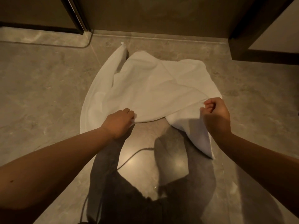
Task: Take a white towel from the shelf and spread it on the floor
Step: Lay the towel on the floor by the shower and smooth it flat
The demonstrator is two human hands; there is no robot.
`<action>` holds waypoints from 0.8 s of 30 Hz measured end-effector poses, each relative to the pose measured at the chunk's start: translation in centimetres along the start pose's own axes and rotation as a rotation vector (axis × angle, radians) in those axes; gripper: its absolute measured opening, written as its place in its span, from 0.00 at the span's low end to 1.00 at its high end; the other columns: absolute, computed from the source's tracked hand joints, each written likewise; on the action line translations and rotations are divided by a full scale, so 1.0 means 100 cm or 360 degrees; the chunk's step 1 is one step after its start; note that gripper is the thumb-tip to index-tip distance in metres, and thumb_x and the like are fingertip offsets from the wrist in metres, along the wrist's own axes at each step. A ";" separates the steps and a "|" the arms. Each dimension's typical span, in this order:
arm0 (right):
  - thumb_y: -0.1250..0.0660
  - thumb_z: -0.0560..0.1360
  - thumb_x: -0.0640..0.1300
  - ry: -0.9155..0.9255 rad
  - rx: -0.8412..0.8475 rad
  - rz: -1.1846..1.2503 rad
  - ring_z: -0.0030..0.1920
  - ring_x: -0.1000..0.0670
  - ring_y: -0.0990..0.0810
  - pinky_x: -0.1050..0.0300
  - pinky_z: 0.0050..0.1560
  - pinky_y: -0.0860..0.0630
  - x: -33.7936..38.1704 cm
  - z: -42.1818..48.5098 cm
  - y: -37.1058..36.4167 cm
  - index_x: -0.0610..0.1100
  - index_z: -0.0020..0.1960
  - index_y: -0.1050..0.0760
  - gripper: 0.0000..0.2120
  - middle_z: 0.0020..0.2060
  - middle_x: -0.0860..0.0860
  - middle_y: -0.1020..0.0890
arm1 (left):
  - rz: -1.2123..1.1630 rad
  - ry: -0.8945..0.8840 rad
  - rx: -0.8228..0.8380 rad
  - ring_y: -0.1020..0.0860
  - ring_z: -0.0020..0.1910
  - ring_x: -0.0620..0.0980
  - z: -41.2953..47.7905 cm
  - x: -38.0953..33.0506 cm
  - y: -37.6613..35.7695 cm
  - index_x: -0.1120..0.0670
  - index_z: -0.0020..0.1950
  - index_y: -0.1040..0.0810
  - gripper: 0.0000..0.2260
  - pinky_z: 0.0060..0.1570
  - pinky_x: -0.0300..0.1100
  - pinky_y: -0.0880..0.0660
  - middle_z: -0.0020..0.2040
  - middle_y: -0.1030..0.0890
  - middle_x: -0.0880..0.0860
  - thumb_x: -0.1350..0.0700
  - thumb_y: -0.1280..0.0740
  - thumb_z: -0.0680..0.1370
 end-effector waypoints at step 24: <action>0.37 0.76 0.50 0.1132 0.1014 -0.0622 0.36 0.56 0.26 0.60 0.35 0.24 0.013 -0.091 -0.020 0.51 0.48 0.31 0.04 0.39 0.55 0.24 | 0.0239 -0.0027 0.0366 0.26 0.52 0.52 -0.051 0.032 0.018 0.52 0.64 0.30 0.19 0.45 0.46 0.27 0.58 0.26 0.52 0.44 0.38 0.77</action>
Point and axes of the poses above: each hand's wrist, its own z-axis towards the middle knuckle, its own y-axis out of the back of the hand, x = y × z, the point moved 2 cm from there along z, towards the middle knuckle
